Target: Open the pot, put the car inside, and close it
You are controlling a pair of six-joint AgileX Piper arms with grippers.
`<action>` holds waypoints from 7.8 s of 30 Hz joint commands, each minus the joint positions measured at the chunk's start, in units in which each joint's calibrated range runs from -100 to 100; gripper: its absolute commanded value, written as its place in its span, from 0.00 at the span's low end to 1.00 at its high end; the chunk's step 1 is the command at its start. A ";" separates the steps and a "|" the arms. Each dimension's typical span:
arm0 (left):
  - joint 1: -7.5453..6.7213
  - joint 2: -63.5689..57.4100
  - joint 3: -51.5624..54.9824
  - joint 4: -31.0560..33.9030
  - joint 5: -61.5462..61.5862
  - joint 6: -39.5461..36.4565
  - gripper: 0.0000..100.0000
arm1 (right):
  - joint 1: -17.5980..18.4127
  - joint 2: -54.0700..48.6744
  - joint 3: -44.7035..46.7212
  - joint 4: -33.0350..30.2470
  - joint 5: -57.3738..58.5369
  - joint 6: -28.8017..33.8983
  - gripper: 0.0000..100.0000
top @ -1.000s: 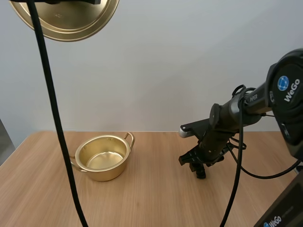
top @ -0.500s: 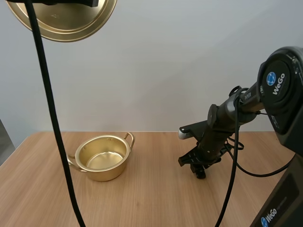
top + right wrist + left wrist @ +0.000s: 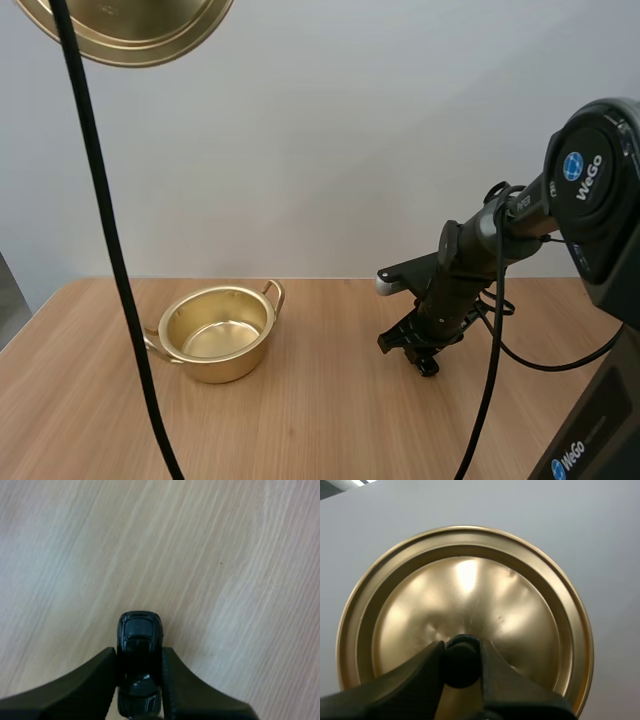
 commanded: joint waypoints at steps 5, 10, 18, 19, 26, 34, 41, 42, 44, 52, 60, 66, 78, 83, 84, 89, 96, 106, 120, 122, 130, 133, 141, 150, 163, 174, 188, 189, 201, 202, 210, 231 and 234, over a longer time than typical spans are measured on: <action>0.01 -0.04 -4.90 -0.01 -10.86 -1.05 0.00 | -0.06 0.04 -0.05 0.06 -0.08 -0.07 0.00; 0.01 0.08 -9.64 0.09 -21.18 -1.05 0.00 | -0.06 0.04 -0.05 0.06 -0.08 -0.07 0.00; 0.01 2.76 -14.90 0.35 -31.81 -0.25 0.00 | -0.06 0.04 -0.05 0.06 -0.29 -0.90 0.00; 0.01 3.05 -15.53 0.35 -31.81 -0.25 0.00 | -0.06 0.04 -0.05 0.06 -0.49 -0.99 0.00; 0.01 6.33 -21.65 0.35 -31.81 -0.25 0.00 | -0.06 0.04 -0.05 0.06 -6.34 -2.23 0.00; 0.01 6.91 -22.76 0.35 -30.46 -0.25 0.00 | -0.06 -0.20 -2.66 0.71 -10.55 -2.23 0.00; 0.01 7.32 -22.76 0.35 -30.46 -0.12 0.00 | 1.14 -6.44 -5.97 12.18 -8.20 -11.08 0.00; 0.01 7.44 -22.76 0.35 -30.46 -0.12 0.00 | 1.64 -8.24 -6.77 14.60 -7.56 -12.82 0.00; 0.01 7.59 -22.76 0.35 -30.46 0.02 0.00 | 2.72 -11.58 -8.16 19.14 -6.38 -16.43 0.00; 0.01 7.83 -22.76 1.20 -30.46 1.25 0.00 | 12.39 -20.61 -17.53 27.74 -2.33 -25.07 0.00; 0.01 7.88 -22.94 1.20 -28.00 2.70 0.00 | 22.21 -15.50 -23.93 28.80 -1.83 -25.07 0.00; 0.01 8.57 -24.21 1.20 -28.58 4.56 0.00 | 24.61 -5.09 -26.99 28.80 -3.15 -25.07 0.00; 0.01 8.57 -24.72 1.20 -28.48 4.56 0.00 | 24.61 12.68 -28.19 24.65 -5.08 -25.53 0.00; 0.01 8.57 -24.72 1.20 -28.48 4.56 0.00 | 24.61 15.13 -28.35 24.52 -4.89 -25.75 0.00; 0.01 8.57 -24.72 1.20 -28.48 4.56 0.00 | 24.61 15.32 -28.51 24.52 -4.89 -25.75 0.00; 0.01 8.57 -24.72 1.20 -26.88 4.56 0.00 | 24.61 17.08 -28.66 24.52 -4.21 -25.83 0.00; 0.01 8.57 -24.72 1.20 -26.21 4.56 0.00 | 24.87 19.07 -29.44 24.87 -5.20 -26.91 0.00; 0.01 8.57 -24.72 1.81 -26.21 4.56 0.00 | 27.90 21.05 -30.22 22.32 -7.55 -28.34 0.00; 0.01 8.57 -24.72 2.61 -25.81 4.56 0.00 | 27.96 23.12 -30.22 18.85 -11.65 -28.34 0.00; 0.01 8.57 -24.72 2.61 -25.81 4.56 0.00 | 27.96 23.58 -30.22 17.95 -11.65 -28.34 0.00; 0.01 8.57 -24.72 2.61 -25.81 4.56 0.00 | 27.96 23.68 -30.22 16.83 -12.35 -28.34 0.00; 0.01 8.57 -24.72 2.61 -25.81 4.56 0.00 | 27.96 23.68 -30.22 16.83 -13.75 -27.90 0.35; 0.01 8.57 -24.72 2.61 -25.81 4.56 0.00 | 27.96 23.68 -30.22 16.83 -15.16 -26.06 0.74; 0.01 8.57 -24.72 2.61 -24.36 4.56 0.00 | 27.96 19.14 -30.22 16.83 -15.16 -25.76 0.81; 0.01 8.57 -24.72 2.61 -23.95 4.56 0.00 | 24.65 -1.48 -30.22 16.26 -13.36 -21.59 0.81; 0.01 8.57 -24.72 2.61 -25.25 4.56 0.00 | 13.23 -16.52 -30.22 16.26 -13.55 -19.97 0.93; 0.01 8.57 -24.72 2.50 -24.65 3.54 0.00 | 2.74 -32.91 -30.22 16.26 -16.92 -7.89 0.95; 0.01 8.57 -24.72 2.38 -24.42 3.43 0.00 | 2.27 -34.35 -30.22 16.26 -17.06 -6.92 0.92; 0.01 8.20 -24.72 -0.47 -18.93 1.87 0.00 | -0.97 -43.58 -29.78 14.45 -7.64 -3.70 0.00; 0.01 8.07 -24.72 -0.47 -17.19 1.13 0.00 | -0.97 -43.58 -29.78 14.45 -6.49 -3.59 0.00; 0.01 5.92 -23.28 0.33 -13.88 -1.12 0.00 | -0.97 -45.12 -17.82 16.25 -22.97 -0.94 0.00; 0.01 -10.89 18.79 3.30 -2.88 -2.83 0.00 | -0.97 -68.28 14.19 16.14 -33.18 -1.13 0.00; 0.01 -9.64 25.15 3.30 -2.74 -1.60 0.00 | -0.97 -69.96 14.19 15.68 -27.44 -1.13 0.00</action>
